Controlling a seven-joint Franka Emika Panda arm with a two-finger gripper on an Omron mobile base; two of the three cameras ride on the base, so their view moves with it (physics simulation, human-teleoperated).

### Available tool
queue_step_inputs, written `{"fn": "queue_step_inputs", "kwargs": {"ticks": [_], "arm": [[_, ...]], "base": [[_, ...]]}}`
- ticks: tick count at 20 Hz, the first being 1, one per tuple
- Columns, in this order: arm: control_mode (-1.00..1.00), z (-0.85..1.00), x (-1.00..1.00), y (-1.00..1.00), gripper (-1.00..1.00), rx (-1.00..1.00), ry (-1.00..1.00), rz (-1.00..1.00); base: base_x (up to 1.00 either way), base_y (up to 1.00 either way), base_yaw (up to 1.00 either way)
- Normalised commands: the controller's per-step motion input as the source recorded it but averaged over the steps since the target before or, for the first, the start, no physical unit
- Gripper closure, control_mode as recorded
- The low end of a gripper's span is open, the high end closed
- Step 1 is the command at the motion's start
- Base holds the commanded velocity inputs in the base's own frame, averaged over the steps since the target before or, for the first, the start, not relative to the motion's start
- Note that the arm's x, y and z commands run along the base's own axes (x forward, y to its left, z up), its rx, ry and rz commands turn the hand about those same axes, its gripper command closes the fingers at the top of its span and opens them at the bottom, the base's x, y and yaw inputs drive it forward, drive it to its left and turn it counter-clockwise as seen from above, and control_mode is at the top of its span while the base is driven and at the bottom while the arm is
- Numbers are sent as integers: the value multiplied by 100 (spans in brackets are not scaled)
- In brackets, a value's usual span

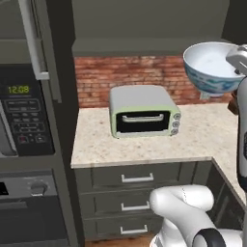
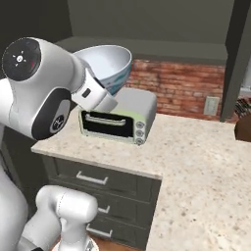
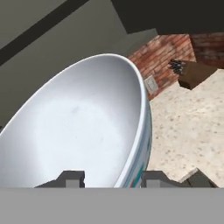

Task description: Pick up the bowls from the cabinet and place each bowl in front of a stool on the dining counter.

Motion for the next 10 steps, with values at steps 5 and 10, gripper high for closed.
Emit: {"fn": "queue_step_inputs", "kwargs": {"ticks": [5,10], "arm": [[100,0,0,0,100,0,0,0],[100,0,0,0,100,0,0,0]], "base": [[-99,65,13],[-100,78,20]]}}
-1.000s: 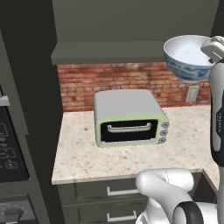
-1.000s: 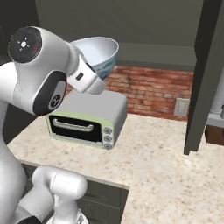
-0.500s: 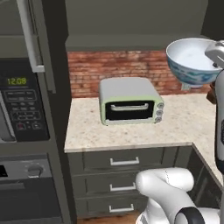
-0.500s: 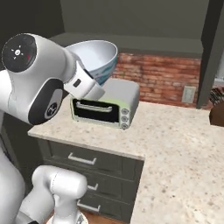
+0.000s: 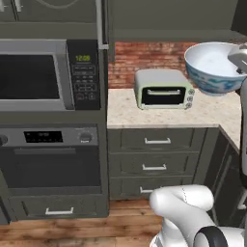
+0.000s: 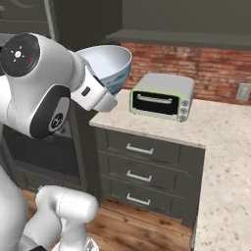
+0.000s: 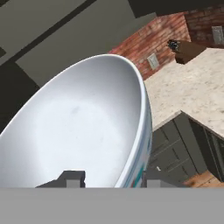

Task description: Pick up the bowls from the cabinet and place each bowl in front of a stool on the dining counter.

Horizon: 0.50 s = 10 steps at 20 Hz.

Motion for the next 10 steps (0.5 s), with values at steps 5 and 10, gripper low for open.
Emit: {"fn": "queue_step_inputs", "kwargs": {"ticks": [5,10], "arm": [[100,0,0,0,100,0,0,0],[100,0,0,0,100,0,0,0]], "base": [[-87,86,22],[-75,88,23]]}}
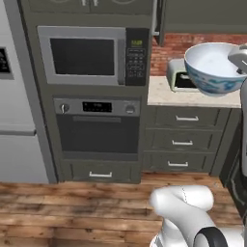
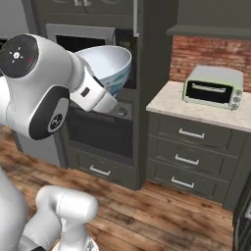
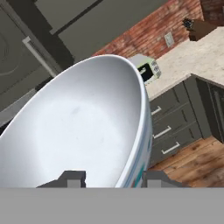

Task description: Pick up the bowls from the cabinet and place each bowl in front of a stool on the dining counter.

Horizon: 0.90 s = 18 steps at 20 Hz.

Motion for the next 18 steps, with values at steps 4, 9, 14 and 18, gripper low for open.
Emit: {"fn": "queue_step_inputs", "kwargs": {"ticks": [4,9,14,18], "arm": [[100,0,0,0,100,0,0,0],[100,0,0,0,100,0,0,0],[100,0,0,0,100,0,0,0],[100,0,0,0,100,0,0,0]], "base": [[-58,79,26],[-22,62,36],[-14,38,42],[-28,8,45]]}}
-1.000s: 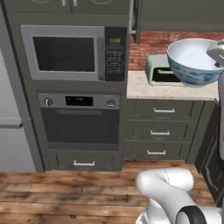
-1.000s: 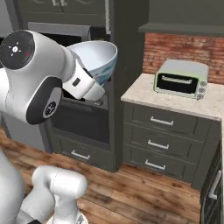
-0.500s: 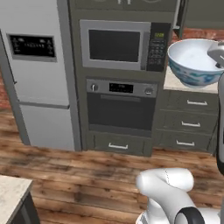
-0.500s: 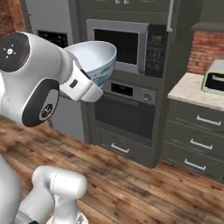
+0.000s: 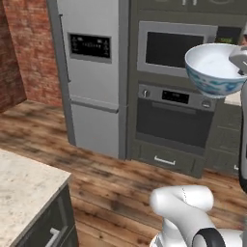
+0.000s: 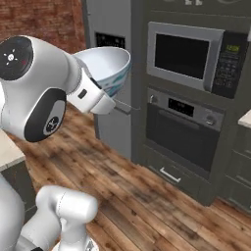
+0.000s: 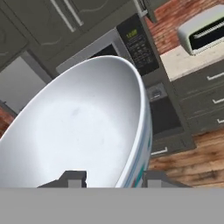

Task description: Pick up the bowls from the cabinet and place each bowl in front of a stool on the dining counter.

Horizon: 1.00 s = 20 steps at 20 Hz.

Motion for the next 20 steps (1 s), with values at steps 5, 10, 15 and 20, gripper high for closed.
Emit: {"fn": "queue_step_inputs", "kwargs": {"ticks": [5,10,15,20], "arm": [[100,0,0,0,100,0,0,0],[100,0,0,0,100,0,0,0],[100,0,0,0,100,0,0,0],[100,0,0,0,100,0,0,0]], "base": [[-2,0,50],[0,-9,52],[0,-64,41],[0,-99,36]]}}
